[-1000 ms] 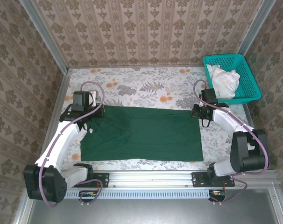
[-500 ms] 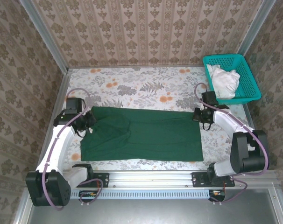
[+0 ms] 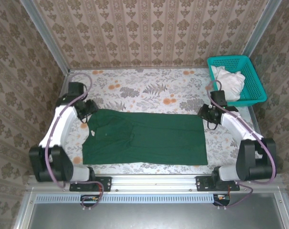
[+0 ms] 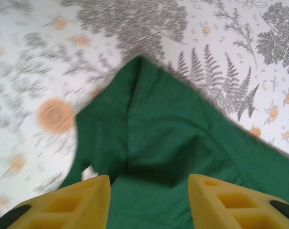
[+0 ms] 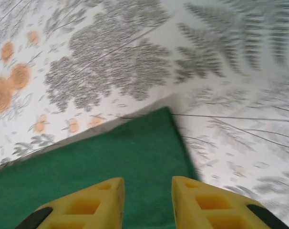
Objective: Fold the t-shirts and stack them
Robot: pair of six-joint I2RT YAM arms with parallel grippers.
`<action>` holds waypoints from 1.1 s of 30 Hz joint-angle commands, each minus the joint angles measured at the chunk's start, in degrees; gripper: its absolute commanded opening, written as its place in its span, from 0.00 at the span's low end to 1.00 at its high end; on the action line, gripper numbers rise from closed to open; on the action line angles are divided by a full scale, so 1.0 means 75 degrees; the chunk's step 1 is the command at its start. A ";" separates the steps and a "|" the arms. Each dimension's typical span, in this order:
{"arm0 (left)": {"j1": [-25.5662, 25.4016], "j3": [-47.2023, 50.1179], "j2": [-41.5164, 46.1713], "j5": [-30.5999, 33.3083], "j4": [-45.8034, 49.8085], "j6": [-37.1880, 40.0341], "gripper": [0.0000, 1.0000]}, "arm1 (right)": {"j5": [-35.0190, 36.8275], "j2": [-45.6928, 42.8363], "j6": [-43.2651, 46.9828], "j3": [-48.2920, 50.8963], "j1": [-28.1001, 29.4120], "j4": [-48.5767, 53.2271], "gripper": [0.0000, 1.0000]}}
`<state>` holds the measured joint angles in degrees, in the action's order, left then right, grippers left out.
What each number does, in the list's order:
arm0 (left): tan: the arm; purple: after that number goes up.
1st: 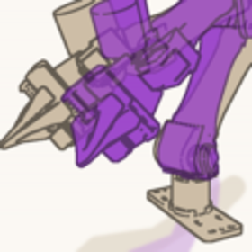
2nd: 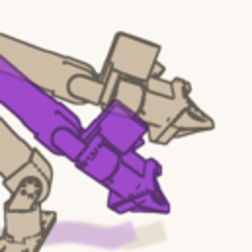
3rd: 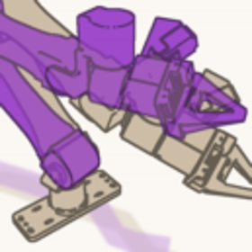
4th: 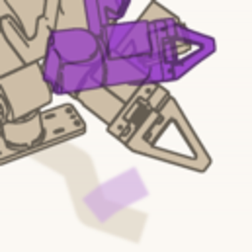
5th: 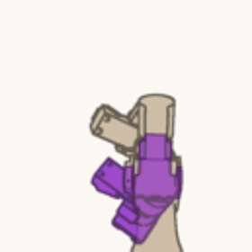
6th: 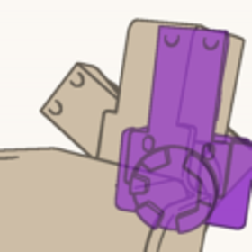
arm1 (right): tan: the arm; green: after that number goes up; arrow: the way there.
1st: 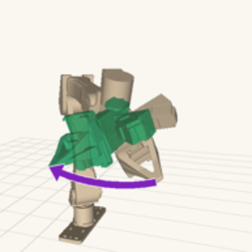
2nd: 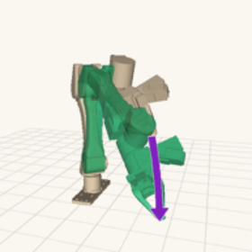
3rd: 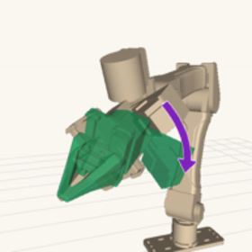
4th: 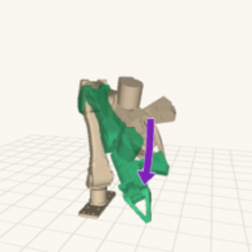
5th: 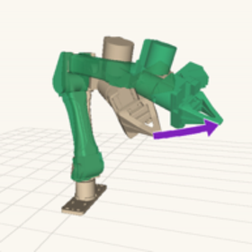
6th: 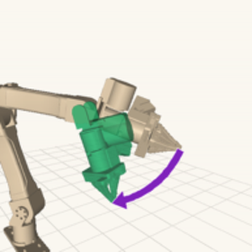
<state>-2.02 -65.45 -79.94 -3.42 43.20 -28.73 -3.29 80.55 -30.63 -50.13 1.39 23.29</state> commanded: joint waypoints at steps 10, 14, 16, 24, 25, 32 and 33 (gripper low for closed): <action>0.0034 -0.2189 -0.3820 -0.0628 0.0182 0.0420 0.29 | -0.0090 0.2887 -0.0290 -0.1822 0.1023 0.0945 0.22; 0.0082 -0.2665 -0.4738 -0.0284 0.0233 0.0181 0.27 | 0.0213 0.3247 -0.0456 -0.2038 0.1010 0.1285 0.22; 0.0104 -0.2869 -0.5036 0.0174 0.0275 0.0096 0.26 | 0.0421 0.3455 -0.0543 -0.2216 0.0970 0.1468 0.22; 0.0376 -0.3805 -0.5790 0.1060 0.0397 0.0058 0.26 | 0.0529 0.4110 -0.0702 -0.2817 0.0572 0.1445 0.25; 0.0416 -0.3994 -0.5892 0.1065 0.0448 0.0091 0.26 | 0.0450 0.4180 -0.0698 -0.2903 0.0555 0.1387 0.27; 0.0446 -0.5488 -0.6287 0.0758 0.0852 0.0233 0.32 | 0.0053 0.4281 -0.0643 -0.3507 0.0563 0.1364 0.46; 0.0439 -0.5575 -0.6198 0.0672 0.0869 0.0233 0.36 | 0.0052 0.4189 -0.0627 -0.3533 0.0574 0.1360 0.47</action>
<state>1.34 -103.39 -127.66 2.31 46.87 -27.16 -3.09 111.85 -35.22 -74.98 5.82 32.12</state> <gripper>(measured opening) 0.353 0.457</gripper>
